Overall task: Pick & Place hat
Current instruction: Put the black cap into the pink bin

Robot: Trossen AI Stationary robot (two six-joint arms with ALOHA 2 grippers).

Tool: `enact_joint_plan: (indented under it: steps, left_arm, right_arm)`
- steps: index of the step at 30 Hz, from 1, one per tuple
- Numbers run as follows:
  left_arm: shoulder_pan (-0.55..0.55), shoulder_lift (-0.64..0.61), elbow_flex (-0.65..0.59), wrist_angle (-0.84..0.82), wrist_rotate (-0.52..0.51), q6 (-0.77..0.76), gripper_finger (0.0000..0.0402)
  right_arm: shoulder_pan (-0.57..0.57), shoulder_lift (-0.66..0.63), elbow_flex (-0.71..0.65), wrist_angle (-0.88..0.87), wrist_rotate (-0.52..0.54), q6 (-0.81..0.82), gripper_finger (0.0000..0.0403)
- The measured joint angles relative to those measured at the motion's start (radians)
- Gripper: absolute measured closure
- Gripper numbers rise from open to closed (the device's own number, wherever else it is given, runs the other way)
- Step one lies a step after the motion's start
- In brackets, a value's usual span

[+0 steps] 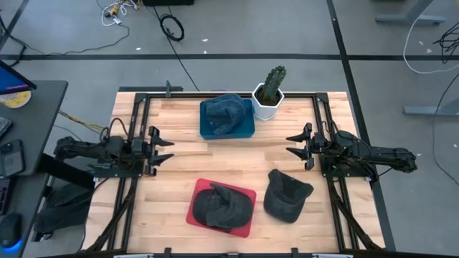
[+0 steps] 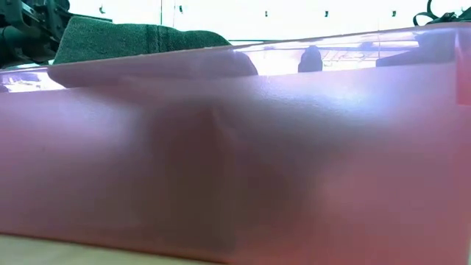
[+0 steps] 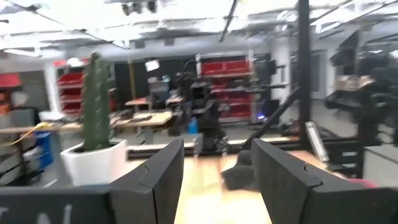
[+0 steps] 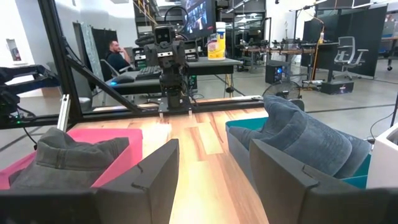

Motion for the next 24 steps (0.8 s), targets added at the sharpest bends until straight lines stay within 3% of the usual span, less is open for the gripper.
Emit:
enact_joint_plan:
  steps: [4,9,17,24]
  left_arm:
    - [0.003,0.000,0.000,-0.061,-0.090,-0.007,0.0209]
    - [0.002,0.000,0.000,-0.134,-0.097,0.000,0.0209]
    - [0.002,0.000,0.001,-0.185,-0.091,-0.002,0.0209]
    - [0.002,0.000,0.003,-0.195,-0.009,0.019,0.0209]
  right_arm:
    - [0.000,0.000,0.000,0.000,0.000,0.000,0.0204]
    - [0.000,0.000,0.000,0.000,0.000,0.000,0.0204]
    - [0.000,0.000,0.000,0.000,0.000,0.000,0.0204]
    - [0.000,0.000,0.000,0.000,0.000,0.000,0.0204]
